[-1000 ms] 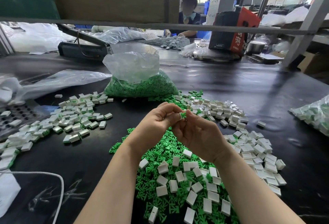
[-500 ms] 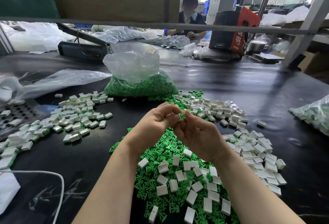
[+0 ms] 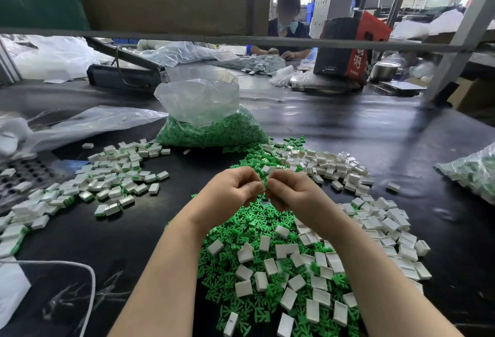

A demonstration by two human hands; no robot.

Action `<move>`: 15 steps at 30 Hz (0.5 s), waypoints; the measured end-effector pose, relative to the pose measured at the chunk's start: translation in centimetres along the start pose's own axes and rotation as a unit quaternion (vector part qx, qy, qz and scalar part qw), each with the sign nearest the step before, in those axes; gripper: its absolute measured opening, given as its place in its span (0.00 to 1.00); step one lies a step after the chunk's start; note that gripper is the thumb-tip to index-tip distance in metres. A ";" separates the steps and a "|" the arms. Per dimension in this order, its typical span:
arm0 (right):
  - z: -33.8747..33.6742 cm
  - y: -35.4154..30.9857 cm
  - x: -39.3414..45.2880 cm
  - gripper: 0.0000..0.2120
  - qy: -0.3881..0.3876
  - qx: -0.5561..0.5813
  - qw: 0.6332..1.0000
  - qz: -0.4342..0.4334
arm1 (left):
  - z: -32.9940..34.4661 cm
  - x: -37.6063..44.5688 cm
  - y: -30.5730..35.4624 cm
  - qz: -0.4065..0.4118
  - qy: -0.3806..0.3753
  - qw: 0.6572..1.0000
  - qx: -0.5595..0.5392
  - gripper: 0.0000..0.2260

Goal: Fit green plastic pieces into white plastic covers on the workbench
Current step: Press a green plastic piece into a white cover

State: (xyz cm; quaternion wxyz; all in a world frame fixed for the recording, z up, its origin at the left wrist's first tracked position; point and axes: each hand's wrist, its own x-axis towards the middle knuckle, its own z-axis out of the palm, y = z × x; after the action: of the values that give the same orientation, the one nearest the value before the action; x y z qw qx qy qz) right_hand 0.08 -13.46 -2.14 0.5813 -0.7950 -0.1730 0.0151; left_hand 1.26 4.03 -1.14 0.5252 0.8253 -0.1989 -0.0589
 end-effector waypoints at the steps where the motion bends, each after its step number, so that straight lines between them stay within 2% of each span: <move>1: 0.2 0.0 0.0 0.10 0.005 -0.026 1.000 -0.008 | 0.1 0.0 -0.1 -0.008 0.003 1.000 0.000 0.06; 7: 0.3 -0.1 0.1 0.11 0.039 0.012 0.999 -0.017 | 0.6 0.3 -0.1 -0.023 -0.003 0.997 -0.079 0.13; 15: 0.1 0.0 -0.1 0.15 -0.031 0.028 0.998 0.046 | 0.8 0.3 -0.6 -0.023 -0.033 0.995 -0.094 0.12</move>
State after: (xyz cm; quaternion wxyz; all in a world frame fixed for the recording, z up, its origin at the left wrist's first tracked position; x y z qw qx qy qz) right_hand -0.01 -13.40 -2.24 0.5966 -0.7845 -0.1533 0.0714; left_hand 1.47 3.39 -1.97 0.5925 0.7741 -0.1902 -0.1165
